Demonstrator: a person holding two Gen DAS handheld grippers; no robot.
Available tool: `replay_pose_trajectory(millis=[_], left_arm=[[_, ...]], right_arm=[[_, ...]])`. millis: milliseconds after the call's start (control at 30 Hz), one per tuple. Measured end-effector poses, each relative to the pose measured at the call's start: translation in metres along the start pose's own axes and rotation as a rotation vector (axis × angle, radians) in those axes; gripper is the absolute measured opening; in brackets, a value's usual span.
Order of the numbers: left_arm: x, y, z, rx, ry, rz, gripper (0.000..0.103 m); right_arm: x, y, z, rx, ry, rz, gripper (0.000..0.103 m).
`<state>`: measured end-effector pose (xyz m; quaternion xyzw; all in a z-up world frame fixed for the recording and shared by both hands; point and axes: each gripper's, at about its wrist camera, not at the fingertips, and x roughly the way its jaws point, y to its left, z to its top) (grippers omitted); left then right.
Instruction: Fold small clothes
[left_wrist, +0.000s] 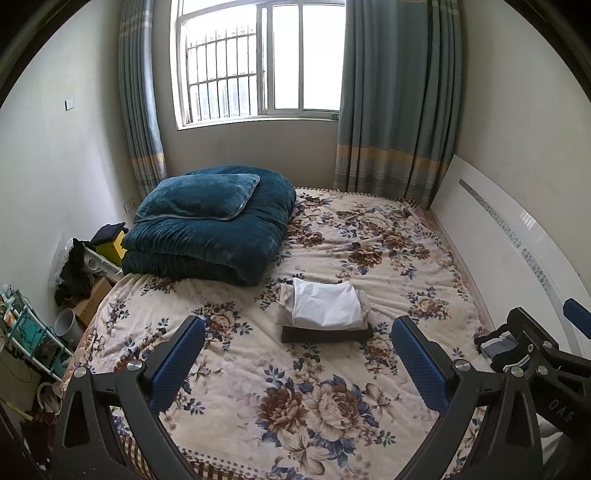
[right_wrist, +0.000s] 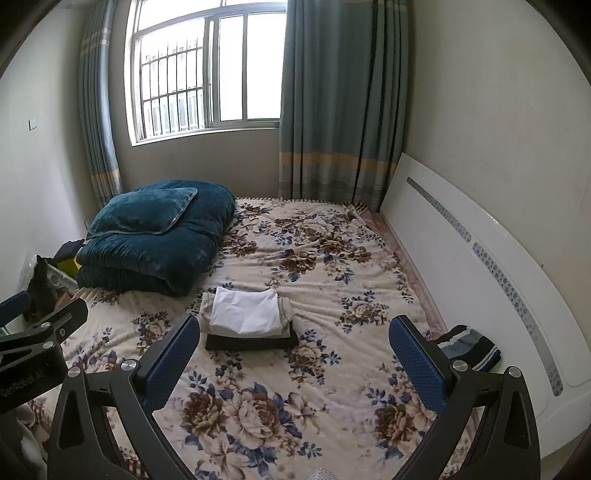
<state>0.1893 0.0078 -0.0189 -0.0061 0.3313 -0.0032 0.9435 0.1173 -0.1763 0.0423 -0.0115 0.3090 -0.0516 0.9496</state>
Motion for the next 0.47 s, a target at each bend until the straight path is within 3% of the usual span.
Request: replay_pose_trajectory(millis=[467], left_arm=[[-0.0055, -0.0038, 0.0016, 0.000, -0.012, 0.011, 0.103]], right_arm=[[-0.0017, -0.0002, -0.0015, 0.008, -0.001, 0.001, 0.103]])
